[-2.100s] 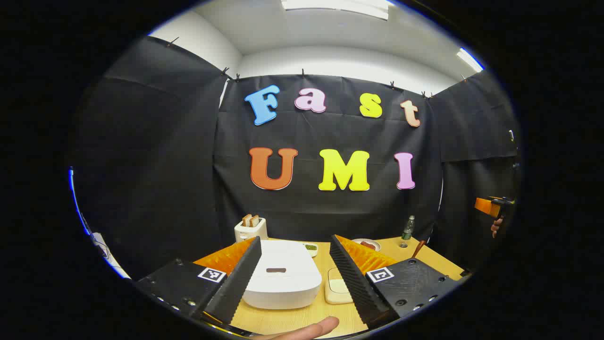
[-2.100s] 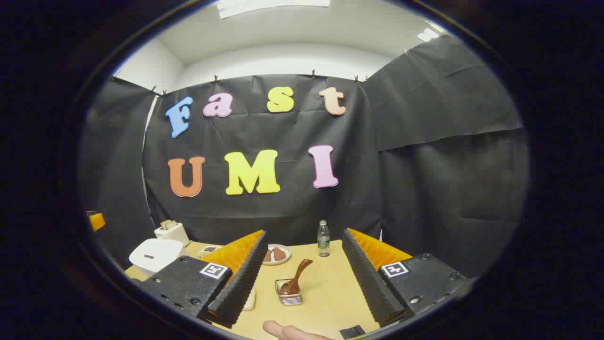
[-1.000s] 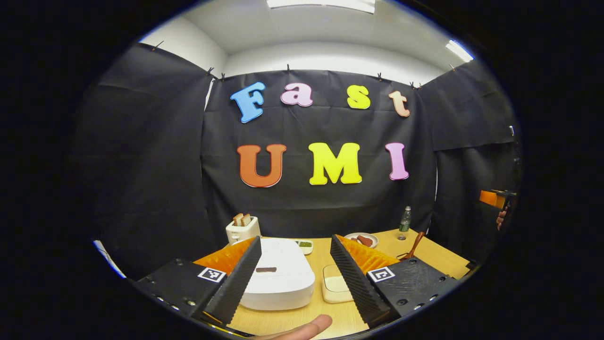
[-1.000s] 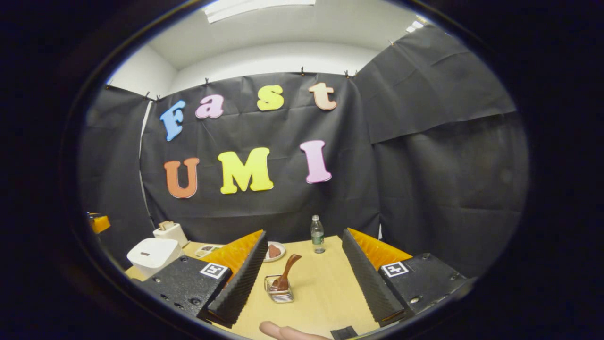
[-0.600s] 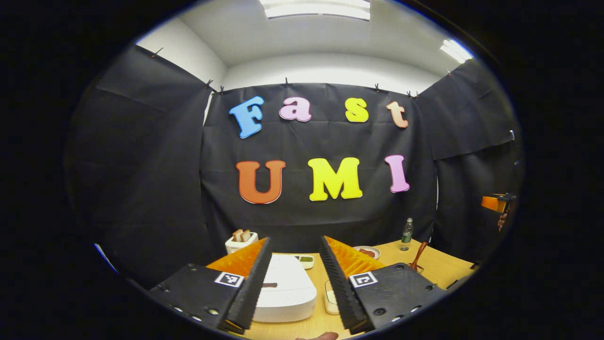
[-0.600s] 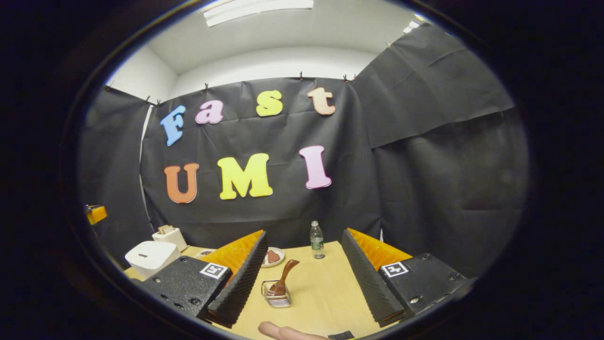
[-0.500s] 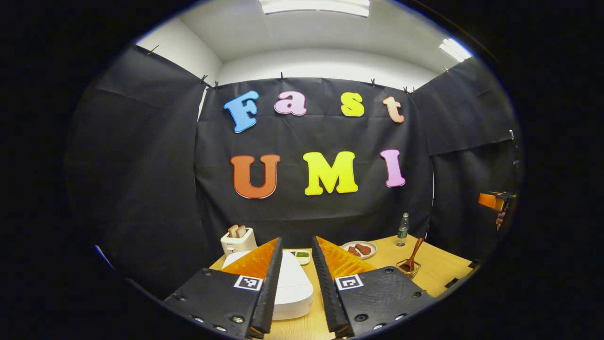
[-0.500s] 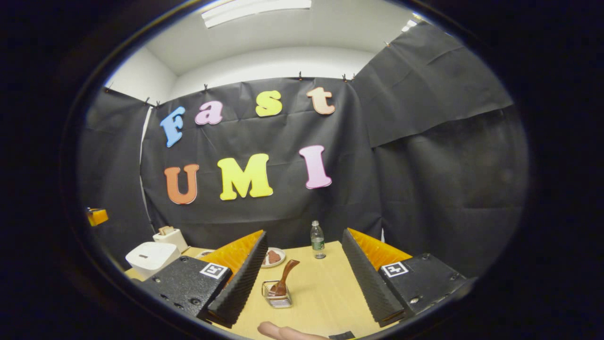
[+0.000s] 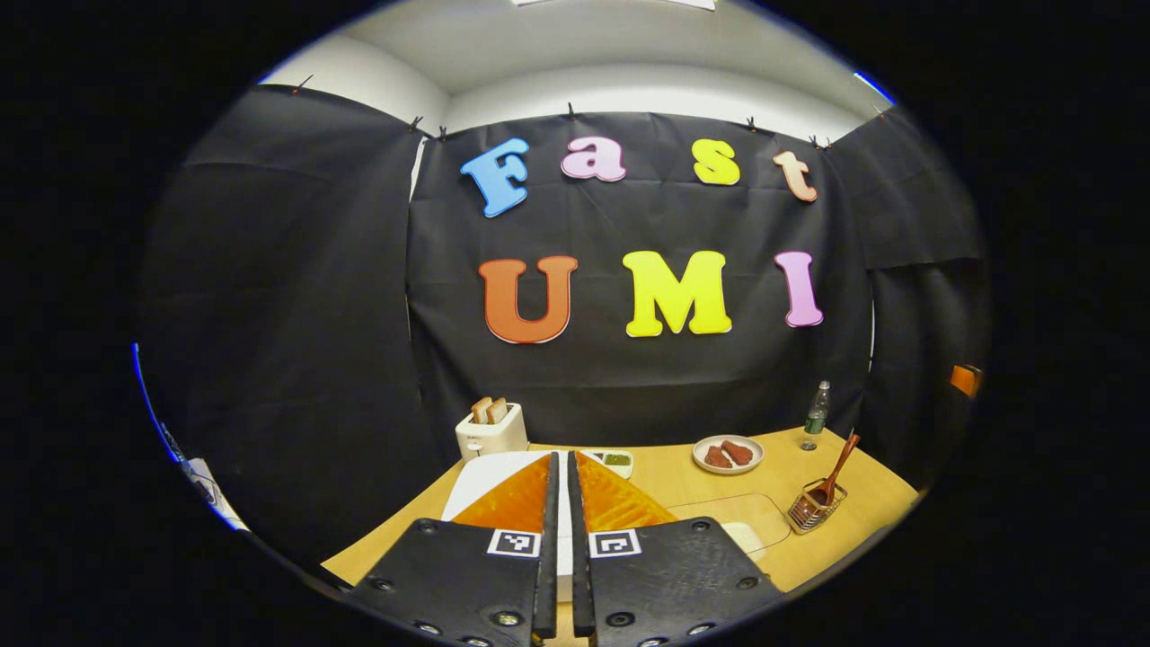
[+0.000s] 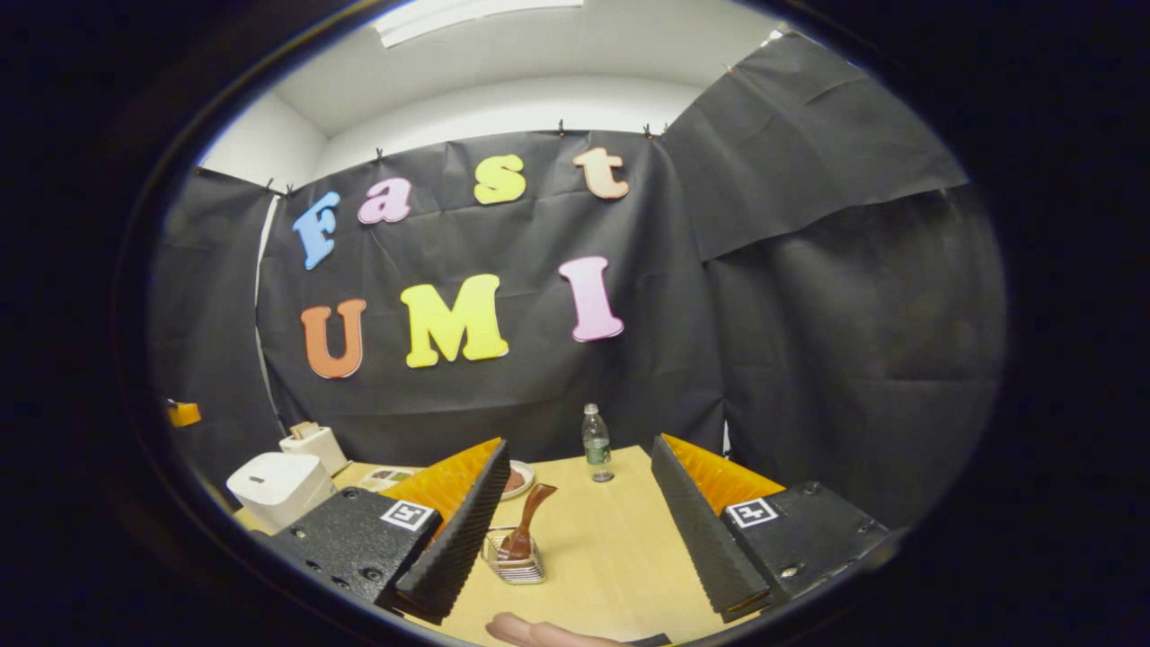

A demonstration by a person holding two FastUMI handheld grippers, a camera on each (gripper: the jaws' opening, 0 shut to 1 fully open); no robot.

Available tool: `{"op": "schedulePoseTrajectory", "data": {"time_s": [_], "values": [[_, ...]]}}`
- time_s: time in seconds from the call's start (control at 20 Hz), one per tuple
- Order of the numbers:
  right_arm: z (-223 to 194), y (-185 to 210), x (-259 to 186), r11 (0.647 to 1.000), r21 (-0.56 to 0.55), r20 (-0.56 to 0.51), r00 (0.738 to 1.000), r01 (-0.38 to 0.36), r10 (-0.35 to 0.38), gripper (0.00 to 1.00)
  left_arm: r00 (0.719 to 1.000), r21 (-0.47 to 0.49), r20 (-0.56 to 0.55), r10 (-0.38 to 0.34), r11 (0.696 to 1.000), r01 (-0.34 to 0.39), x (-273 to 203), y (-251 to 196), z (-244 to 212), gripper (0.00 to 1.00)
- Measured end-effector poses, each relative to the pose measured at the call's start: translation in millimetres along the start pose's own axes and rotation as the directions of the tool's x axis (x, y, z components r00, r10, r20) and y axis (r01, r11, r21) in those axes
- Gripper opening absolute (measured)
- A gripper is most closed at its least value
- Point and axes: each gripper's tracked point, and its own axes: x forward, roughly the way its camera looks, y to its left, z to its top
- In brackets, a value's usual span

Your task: Close the left gripper, press the button to open the rice cooker; take a wooden spoon from the chopstick holder with the right hand, scoop a spoonful of rice and pour it into the rice cooker, then put the wooden spoon back into the chopstick holder.

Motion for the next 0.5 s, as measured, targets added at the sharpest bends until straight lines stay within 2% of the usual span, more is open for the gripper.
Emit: {"op": "schedulePoseTrajectory", "data": {"time_s": [0.05, 0.5], "values": [[-3, -2, 5, 1.0, -0.003, -0.004, 1.0, 0.004, -0.004, 1.0, 1.0, -0.003, -0.026, -0.001, 1.0, 0.001, 8, 2, -8, 0.0], [-34, -18, 43, 1.0, -0.019, -0.059, 0.998, 0.013, -0.015, 1.0, 0.973, 0.039, -0.221, 0.069, 0.997, -0.062, 73, 22, -76, 0.0]]}}
